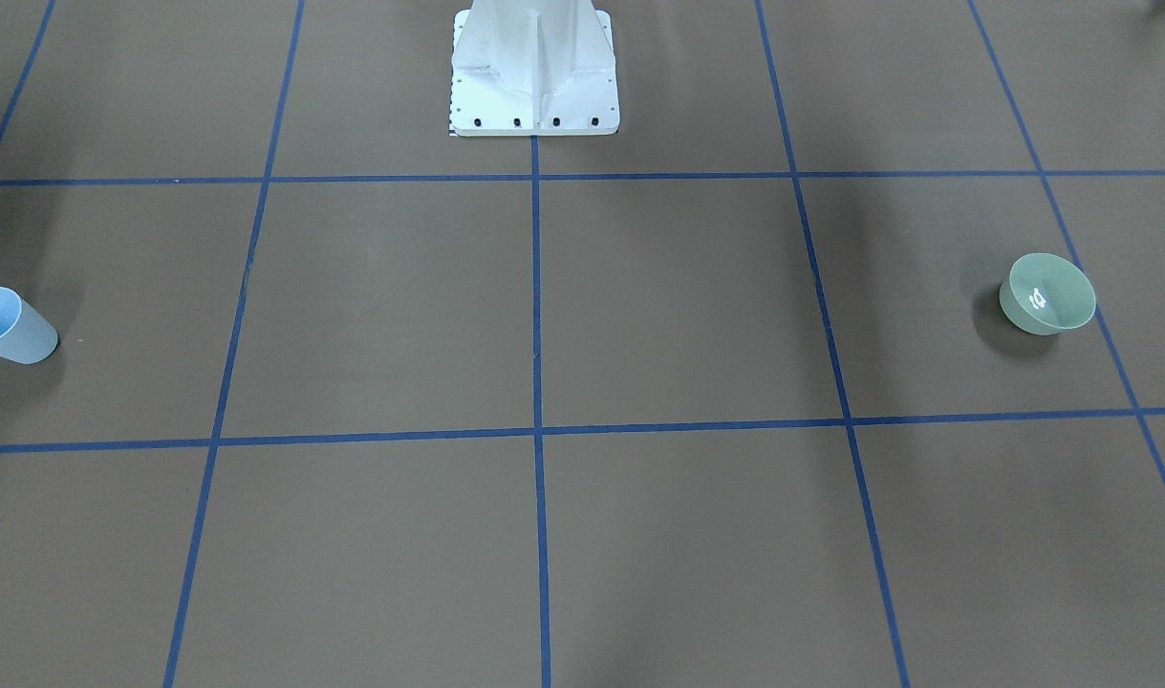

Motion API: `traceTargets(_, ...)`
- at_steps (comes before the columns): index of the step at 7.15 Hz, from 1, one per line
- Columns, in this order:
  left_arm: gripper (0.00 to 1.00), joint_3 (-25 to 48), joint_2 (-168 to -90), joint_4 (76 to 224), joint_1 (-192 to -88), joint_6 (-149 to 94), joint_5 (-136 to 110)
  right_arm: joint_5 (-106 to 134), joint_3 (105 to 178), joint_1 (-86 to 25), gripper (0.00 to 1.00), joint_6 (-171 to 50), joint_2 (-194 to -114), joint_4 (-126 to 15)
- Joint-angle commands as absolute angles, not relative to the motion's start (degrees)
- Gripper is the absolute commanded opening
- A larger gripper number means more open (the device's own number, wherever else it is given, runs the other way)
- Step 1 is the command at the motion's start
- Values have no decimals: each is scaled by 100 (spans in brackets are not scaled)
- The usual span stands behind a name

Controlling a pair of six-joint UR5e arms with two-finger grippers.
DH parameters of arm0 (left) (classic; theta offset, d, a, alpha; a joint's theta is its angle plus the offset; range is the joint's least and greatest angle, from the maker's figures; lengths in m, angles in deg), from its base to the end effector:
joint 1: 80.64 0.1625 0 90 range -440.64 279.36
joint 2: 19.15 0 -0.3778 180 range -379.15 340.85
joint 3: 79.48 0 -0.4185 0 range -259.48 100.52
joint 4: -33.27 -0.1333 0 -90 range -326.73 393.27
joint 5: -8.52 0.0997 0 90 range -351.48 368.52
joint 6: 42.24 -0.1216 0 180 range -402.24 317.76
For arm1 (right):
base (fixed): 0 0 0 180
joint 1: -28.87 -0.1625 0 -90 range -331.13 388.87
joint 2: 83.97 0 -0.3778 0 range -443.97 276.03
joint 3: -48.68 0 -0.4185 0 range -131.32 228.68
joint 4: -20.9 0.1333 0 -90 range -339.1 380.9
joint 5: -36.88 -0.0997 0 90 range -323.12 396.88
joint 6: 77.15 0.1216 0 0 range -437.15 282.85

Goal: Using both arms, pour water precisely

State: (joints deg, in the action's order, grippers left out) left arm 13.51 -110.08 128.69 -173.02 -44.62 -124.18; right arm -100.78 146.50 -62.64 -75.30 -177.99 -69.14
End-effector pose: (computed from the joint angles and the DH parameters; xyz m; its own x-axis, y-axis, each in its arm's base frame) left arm -0.0731 -0.5340 0.5836 0.7399 0.1203 -0.6619 0.0103 0.9817 0.1899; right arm 0.0565 -0.4946 0.5868 0.6734 0.0015 0.7393 -0.0481 0.9980 0.0417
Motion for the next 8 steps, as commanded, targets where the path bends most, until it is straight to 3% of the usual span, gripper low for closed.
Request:
traceTargets(1, 100, 1359, -11011, 12872, -17301, -4462, -12419, -10094, 14694, -6394, 99, -7530, -17810, -7033)
traceTargets(8, 100, 1351, -10994, 12872, -17143, -4426, -12428, -10006, 14721, -6395, 99, -7530, -17775, -7024)
